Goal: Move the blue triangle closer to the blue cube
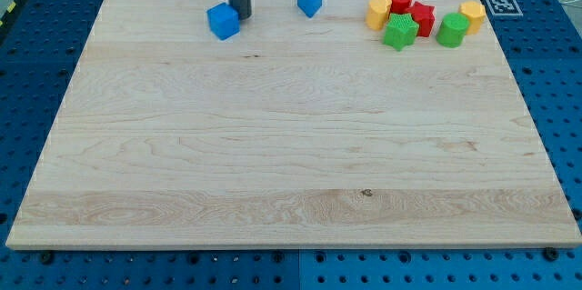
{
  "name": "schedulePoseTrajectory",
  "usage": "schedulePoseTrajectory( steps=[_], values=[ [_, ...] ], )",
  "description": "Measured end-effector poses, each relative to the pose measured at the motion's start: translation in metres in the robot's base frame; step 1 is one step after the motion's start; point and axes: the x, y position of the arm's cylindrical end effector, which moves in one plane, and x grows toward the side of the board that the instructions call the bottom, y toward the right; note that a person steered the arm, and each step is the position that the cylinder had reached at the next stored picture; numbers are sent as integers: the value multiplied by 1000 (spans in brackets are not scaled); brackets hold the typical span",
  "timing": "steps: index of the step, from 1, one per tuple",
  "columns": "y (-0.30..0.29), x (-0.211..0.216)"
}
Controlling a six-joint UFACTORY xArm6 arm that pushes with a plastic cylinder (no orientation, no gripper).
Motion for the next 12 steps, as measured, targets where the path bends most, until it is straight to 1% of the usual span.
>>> schedulePoseTrajectory(
  steps=[1,2,3,4,5,6,7,8,10,12],
  values=[
    [-36,21],
    [-37,21],
    [-27,-8],
    [-1,-48],
    [30,-71],
    [74,-88],
    [109,-89],
    [121,-68],
    [121,-43],
    [121,-5]
  ],
)
